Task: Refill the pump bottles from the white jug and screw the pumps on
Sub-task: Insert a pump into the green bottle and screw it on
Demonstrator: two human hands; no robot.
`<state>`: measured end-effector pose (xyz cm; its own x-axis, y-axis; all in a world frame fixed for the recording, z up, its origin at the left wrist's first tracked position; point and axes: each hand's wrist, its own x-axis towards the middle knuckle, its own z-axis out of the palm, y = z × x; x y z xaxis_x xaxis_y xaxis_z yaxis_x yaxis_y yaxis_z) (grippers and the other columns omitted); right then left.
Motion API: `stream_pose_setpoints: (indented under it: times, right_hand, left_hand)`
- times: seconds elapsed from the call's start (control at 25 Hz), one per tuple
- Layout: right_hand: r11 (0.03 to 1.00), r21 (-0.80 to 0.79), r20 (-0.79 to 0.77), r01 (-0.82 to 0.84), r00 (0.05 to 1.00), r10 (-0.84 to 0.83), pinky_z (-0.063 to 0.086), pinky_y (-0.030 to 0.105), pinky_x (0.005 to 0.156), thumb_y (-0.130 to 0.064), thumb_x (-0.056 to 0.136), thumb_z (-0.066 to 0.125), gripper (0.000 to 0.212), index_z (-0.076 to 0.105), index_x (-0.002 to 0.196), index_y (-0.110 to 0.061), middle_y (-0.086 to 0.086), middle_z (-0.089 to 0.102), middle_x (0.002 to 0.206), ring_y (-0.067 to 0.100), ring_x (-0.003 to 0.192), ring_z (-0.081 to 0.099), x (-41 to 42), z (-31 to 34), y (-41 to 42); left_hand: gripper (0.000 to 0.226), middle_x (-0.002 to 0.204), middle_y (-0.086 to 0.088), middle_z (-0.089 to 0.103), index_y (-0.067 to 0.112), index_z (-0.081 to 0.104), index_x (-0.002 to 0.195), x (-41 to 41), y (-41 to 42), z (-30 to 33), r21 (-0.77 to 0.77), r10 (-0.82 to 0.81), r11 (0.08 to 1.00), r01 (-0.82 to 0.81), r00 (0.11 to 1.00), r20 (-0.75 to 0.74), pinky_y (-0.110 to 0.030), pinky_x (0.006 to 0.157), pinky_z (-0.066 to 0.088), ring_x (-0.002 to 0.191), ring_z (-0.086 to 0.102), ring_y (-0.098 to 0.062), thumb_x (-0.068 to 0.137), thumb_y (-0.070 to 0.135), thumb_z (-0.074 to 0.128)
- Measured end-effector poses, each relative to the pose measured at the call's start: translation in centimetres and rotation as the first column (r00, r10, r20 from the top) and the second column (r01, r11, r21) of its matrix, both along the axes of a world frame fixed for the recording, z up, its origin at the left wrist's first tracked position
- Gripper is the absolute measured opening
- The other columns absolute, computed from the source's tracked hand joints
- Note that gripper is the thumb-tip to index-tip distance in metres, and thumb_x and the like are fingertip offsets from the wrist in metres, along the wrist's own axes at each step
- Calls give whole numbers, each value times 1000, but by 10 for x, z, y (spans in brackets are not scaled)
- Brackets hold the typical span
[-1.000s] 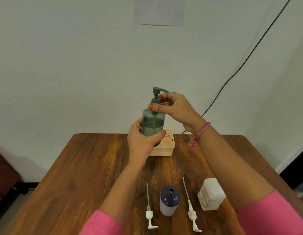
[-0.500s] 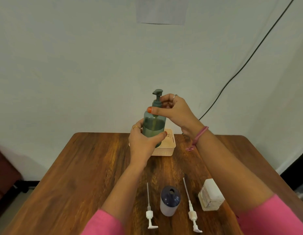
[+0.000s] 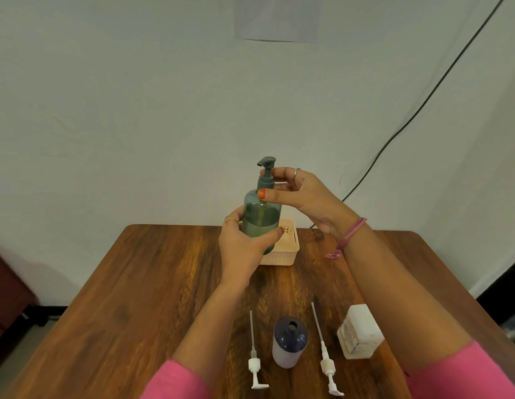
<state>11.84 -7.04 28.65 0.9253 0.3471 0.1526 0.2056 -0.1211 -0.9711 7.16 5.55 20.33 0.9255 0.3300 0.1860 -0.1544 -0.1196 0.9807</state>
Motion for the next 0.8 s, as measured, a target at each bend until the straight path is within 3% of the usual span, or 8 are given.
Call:
stream_pose_setpoints:
  times: [0.08,0.16,0.44,0.6,0.68,0.8]
  right_hand:
    - [992,55,-25,-110,994,111,50,21,91,-7,86,66,39,59,124,-12,1,68,117,10,110,63,-1,3,-4]
    - [990,90,-7,-110,994,111,52,20,87,-1,86,64,35,62,120,-8,4,70,112,12,107,65,-2,5,-4]
    - [978,97,78,186,978,-194,56,25,83,-6,77,76,32,69,109,-7,4,74,99,12,93,70,-12,-9,10]
    - [962,94,119,255,957,-266,56,21,78,-13,74,80,37,69,109,-9,-3,73,96,8,90,70,-13,-12,16]
    - [977,16,110,214,971,-214,55,20,79,-24,70,82,53,64,119,-15,-8,69,109,8,97,66,-9,-14,10]
    - [987,-141,-77,74,993,-86,54,32,88,-39,58,84,90,45,137,-23,-10,55,130,10,107,63,-7,-27,0]
  left_hand:
    - [76,117,4,58,20,51,126,-1,1,-1,1,-11,1000,11,1000,-2,-20,77,53,103,56,-9,60,28,89]
    - [76,117,4,59,20,52,126,-1,2,-2,8,-27,1000,27,1000,-4,-24,80,55,104,56,-10,60,29,89]
    - [73,114,3,60,24,55,123,2,3,-10,43,-39,998,40,999,-11,-32,84,56,105,57,-14,58,35,88]
    - [67,112,2,60,24,57,119,3,7,-10,15,-91,996,91,996,-25,-24,77,54,103,58,-13,60,33,87]
    - [68,113,4,60,24,57,121,5,10,-11,1,-111,994,111,993,-39,-18,74,51,103,58,-11,61,31,87]
    - [66,112,4,63,23,57,121,9,17,-15,-68,-141,988,138,989,-40,-19,74,52,103,61,-10,62,27,86]
